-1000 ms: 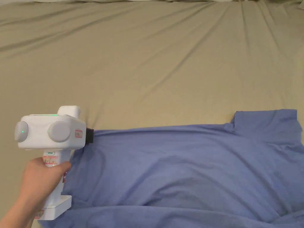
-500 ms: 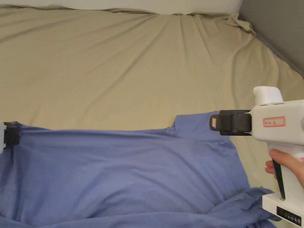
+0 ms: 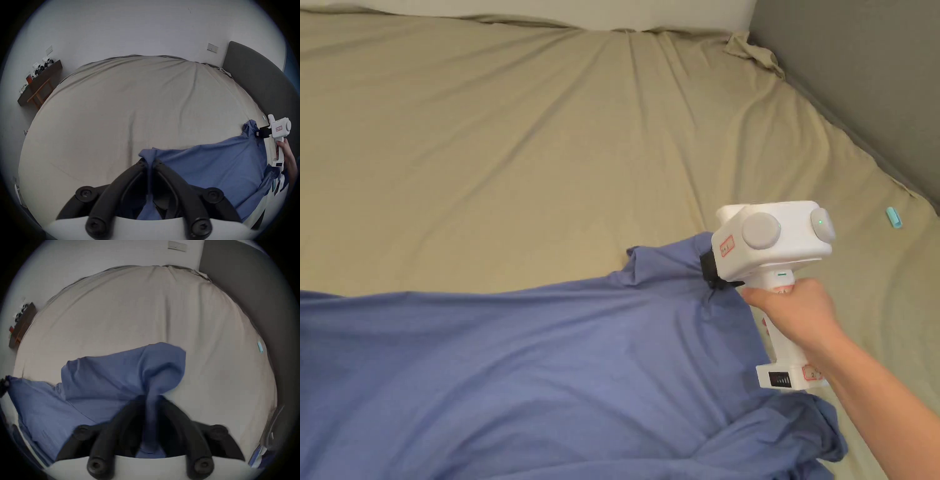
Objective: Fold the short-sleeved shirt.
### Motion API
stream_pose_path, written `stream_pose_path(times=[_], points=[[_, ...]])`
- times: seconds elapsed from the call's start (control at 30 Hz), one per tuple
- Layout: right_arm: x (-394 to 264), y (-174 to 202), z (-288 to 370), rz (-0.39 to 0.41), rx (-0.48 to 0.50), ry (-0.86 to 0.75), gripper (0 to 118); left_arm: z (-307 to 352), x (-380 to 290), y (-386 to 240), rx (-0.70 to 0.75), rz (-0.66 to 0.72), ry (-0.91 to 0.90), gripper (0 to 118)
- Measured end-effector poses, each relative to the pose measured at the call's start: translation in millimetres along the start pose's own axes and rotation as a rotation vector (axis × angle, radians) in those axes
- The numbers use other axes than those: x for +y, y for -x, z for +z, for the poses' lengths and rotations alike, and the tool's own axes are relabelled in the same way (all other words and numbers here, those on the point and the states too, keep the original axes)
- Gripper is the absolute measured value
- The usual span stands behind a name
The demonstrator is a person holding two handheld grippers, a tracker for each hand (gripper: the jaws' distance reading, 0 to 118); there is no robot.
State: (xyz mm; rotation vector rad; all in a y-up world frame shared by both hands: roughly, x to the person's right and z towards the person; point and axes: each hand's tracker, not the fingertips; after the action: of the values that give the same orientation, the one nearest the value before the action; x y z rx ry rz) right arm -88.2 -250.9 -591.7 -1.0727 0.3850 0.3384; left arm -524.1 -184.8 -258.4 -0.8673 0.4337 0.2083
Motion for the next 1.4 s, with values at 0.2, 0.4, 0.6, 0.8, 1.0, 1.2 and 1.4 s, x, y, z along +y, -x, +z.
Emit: stream_pose_path(times=[0.2, 0.4, 0.6, 0.8, 1.0, 1.2, 1.4], points=[[-7, 0, 40, 0.009, 0.053, -0.089, 7, 20, 1, -1, -0.016, 0.006, -0.024, 3], [-43, -7, 133, 0.028, 0.101, -0.309, 7, 77, -16, 8, -0.007, -0.006, -0.107, 3], [-135, -13, 208, 0.026, 0.16, -0.406, 7, 132, -85, 19, 0.025, 0.006, -0.105, 3], [-232, -25, 209, -0.033, 0.205, -0.319, 7, 127, -156, 28, 0.033, 0.076, 0.046, 3], [-275, -29, 167, -0.053, 0.191, -0.193, 7, 99, -184, 22, 0.064, 0.035, 0.153, 3], [-272, -29, 148, -0.069, 0.191, -0.159, 7, 86, -191, 17, 0.082, 0.021, 0.206, 3], [-266, -24, 169, -0.048, 0.186, -0.135, 107, 108, -189, 17, 0.123, 0.058, 0.166, 84]])
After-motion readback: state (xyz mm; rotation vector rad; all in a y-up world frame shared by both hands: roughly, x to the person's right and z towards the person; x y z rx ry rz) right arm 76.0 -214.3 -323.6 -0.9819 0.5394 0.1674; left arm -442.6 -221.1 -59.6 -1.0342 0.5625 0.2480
